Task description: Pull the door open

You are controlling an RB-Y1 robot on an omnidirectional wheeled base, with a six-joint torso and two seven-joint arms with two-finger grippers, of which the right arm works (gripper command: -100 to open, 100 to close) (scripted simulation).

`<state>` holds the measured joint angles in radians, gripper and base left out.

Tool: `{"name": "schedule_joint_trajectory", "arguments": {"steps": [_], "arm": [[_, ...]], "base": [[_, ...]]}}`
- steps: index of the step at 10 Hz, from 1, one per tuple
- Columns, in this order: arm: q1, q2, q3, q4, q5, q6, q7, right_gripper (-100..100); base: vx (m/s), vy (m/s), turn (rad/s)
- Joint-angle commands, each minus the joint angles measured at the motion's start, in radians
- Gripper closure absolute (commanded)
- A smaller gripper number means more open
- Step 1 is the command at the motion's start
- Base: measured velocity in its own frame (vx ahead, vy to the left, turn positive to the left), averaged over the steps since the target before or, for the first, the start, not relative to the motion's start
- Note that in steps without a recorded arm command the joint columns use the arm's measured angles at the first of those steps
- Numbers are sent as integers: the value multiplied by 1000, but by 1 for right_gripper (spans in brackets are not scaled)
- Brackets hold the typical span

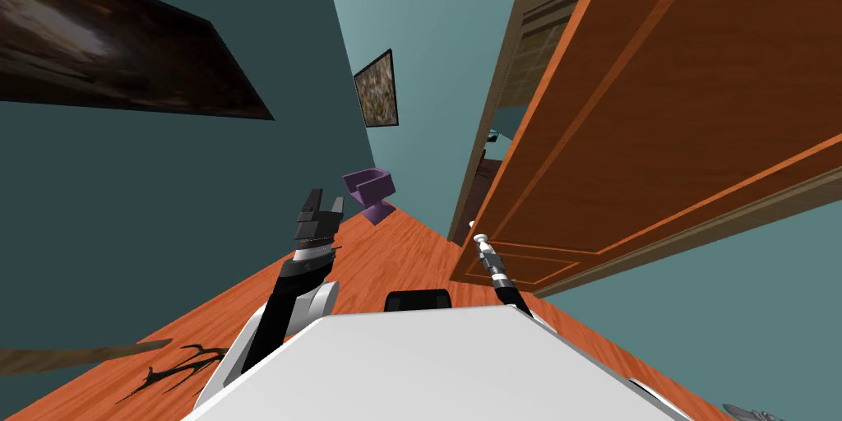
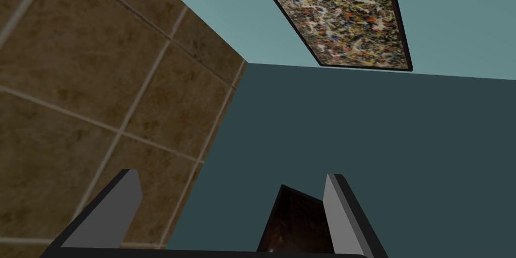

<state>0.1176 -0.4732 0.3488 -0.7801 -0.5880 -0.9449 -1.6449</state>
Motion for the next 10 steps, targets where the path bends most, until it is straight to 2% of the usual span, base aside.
{"name": "schedule_joint_trajectory", "arguments": {"steps": [1,3,4,10], "arm": [[14,-19,24,-8,13,-23,-28,100],[25,-37,44,-11,25,-41,-52,100],[23,-30,38,-11,21,-29,-41,100],[59,-76,86,15,49,-117,-108,100]], "base": [[-241,-66,115],[-225,-46,82],[-116,-8,13],[-203,-57,146]]}}
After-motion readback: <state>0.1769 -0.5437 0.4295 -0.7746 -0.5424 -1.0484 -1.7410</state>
